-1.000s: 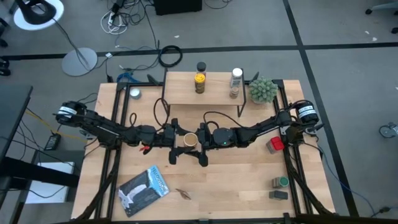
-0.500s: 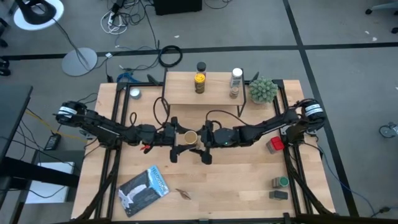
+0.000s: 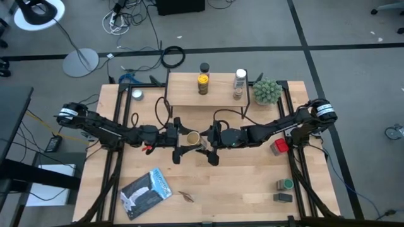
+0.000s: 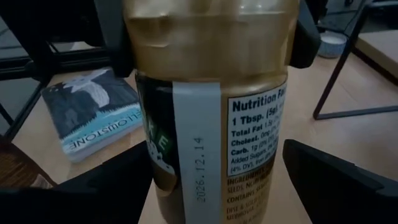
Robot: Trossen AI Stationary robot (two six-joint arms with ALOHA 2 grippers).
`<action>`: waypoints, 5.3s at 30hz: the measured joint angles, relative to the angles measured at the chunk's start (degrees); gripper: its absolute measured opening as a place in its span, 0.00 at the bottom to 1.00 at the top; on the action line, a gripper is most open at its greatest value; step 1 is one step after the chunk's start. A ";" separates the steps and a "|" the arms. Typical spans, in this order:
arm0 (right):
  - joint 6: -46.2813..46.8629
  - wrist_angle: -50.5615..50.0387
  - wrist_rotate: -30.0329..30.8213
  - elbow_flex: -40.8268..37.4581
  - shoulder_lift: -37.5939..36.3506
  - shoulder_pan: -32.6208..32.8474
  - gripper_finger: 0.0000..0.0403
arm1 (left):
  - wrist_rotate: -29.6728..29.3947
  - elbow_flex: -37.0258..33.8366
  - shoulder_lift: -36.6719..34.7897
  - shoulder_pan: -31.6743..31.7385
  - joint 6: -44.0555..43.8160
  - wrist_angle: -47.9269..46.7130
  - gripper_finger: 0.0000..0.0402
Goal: Shelf spices
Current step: Put the brown seasoning bottle on the shelf
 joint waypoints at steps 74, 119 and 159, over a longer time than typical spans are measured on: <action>26.77 -16.65 25.49 -8.39 -12.83 18.64 0.86 | 52.36 39.35 10.84 65.78 12.69 -46.90 0.71; 18.78 -15.82 37.68 -8.39 -12.81 14.71 0.79 | 50.23 32.59 10.99 65.68 17.94 -43.56 0.71; 17.24 -14.09 37.73 -8.37 -12.79 14.49 0.77 | 43.95 32.65 10.95 63.67 14.99 -44.48 0.71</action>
